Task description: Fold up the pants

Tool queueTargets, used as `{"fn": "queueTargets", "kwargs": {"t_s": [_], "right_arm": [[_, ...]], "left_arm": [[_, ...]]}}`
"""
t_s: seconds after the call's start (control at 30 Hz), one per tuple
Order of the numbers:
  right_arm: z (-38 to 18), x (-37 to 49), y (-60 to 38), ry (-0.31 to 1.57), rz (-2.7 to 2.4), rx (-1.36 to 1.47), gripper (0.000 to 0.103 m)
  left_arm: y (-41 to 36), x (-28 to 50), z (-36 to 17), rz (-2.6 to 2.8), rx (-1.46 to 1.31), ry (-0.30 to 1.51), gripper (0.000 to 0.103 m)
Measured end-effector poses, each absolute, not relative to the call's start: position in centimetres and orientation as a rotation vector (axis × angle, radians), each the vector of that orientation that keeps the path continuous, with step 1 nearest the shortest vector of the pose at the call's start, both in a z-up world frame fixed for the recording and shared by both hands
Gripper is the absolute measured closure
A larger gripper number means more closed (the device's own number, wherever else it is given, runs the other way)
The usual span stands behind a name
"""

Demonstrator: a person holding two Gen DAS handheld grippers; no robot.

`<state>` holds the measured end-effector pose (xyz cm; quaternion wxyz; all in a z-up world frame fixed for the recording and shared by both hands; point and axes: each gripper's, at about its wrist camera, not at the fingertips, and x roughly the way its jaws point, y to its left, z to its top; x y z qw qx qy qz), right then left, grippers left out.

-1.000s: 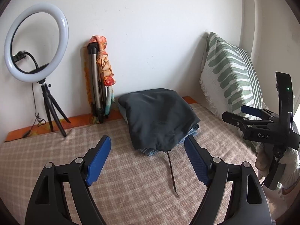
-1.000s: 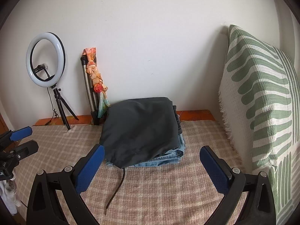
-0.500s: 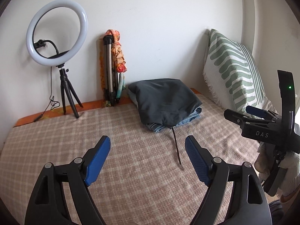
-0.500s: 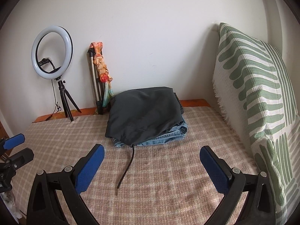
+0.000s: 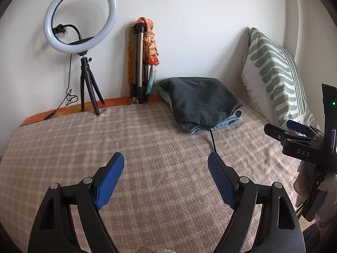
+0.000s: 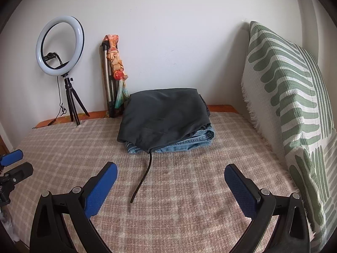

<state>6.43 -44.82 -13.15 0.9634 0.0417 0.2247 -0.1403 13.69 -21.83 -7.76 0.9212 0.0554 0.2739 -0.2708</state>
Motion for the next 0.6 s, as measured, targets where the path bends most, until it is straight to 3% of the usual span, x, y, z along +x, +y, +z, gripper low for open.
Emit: {"fn": "queueTargets", "kwargs": {"t_s": [0.3,0.43,0.6], "right_arm": [[-12.9,5.8,-44.5,0.427,-0.303,0.046,0.000],[-13.1,5.5,-44.8,0.428,-0.318,0.041,0.000],[-13.0,5.2,-45.0,0.424,-0.318,0.052,0.000]], "left_arm": [[-21.5,12.8,-8.1,-0.544,0.156,0.528,0.021],[-21.6,12.6,-8.2,-0.532,0.160,0.530,0.012],[-21.6,12.6,-8.0,-0.538,0.142,0.521,0.009]]}}
